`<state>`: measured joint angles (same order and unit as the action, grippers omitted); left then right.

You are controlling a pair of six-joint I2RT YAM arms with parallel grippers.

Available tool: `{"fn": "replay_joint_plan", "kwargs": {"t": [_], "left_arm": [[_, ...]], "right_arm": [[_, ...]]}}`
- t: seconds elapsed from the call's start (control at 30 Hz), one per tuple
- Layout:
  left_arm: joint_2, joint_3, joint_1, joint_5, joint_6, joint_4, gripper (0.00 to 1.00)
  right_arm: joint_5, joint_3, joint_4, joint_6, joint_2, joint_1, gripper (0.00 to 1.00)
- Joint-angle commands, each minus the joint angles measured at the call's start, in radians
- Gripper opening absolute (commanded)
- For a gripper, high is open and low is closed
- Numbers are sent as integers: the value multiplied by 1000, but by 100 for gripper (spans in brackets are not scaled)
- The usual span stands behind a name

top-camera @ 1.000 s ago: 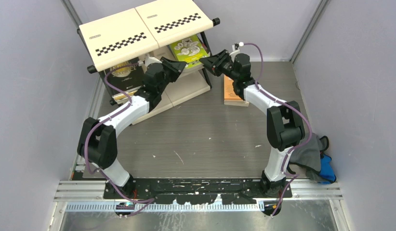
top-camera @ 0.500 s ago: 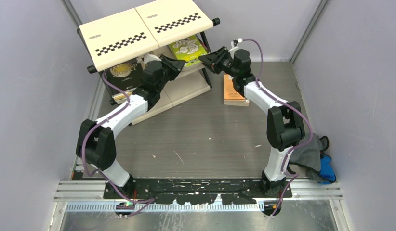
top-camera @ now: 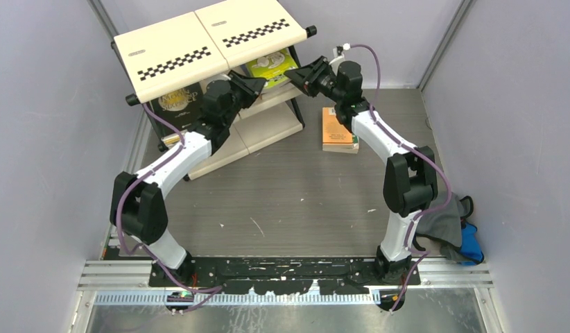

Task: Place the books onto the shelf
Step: Place the book on the shelf.

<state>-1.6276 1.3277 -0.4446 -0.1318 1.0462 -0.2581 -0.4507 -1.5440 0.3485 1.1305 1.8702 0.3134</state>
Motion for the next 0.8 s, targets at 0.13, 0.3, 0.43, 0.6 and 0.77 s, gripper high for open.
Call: {"fn": "replay_joint_plan", "kwargs": {"t": [0.13,0.3,0.43,0.6,0.77], "left_arm": [[-31,69,28,33,-71,5,36],[-53,78,43,51,-62,13,47],[-62,65,58,63,-51,11,49],[-61,30,82,81,-21,-14,50],[-57,17,90,86,-14,-23,50]], "right_arm": [[28,-145,50,-42,35,-5,1],[36,-197,31,-48,74,-5,1],[51,-220,19,-57,93,-4,1],[55,-246,17,-54,122,-1,1],[57,-265,-1,-70,134,4,1]]}}
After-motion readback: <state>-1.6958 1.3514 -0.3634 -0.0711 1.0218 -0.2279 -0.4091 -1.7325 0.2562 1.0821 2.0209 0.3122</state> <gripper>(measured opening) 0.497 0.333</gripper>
